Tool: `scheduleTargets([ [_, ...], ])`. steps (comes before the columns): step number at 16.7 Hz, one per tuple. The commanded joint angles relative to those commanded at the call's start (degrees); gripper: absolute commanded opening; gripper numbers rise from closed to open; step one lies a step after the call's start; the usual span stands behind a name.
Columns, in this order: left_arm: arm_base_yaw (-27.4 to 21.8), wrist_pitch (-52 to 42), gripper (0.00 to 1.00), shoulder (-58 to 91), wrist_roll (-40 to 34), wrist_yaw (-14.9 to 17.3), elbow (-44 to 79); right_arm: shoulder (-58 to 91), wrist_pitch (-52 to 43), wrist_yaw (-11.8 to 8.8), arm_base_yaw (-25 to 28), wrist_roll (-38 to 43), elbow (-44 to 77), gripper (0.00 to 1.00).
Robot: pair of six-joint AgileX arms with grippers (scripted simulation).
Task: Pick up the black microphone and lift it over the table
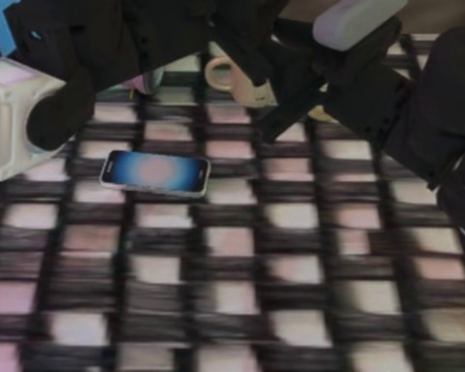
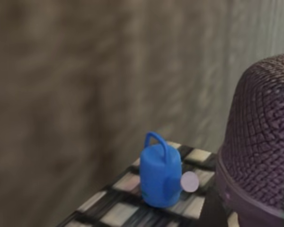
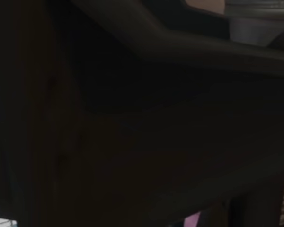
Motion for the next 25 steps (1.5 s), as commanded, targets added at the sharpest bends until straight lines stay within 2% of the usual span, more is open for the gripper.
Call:
scheduleTargets([
  [4,0.0,0.0,0.0,0.0,0.0,0.0,0.0,0.0,0.0,0.0,0.0,0.0,0.0,0.0],
  [17,0.0,0.0,0.0,0.0,0.0,0.0,0.0,0.0,0.0,0.0,0.0,0.0,0.0,0.98],
  [25,0.0,0.0,0.0,0.0,0.0,0.0,0.0,0.0,0.0,0.0,0.0,0.0,0.0,1.0],
])
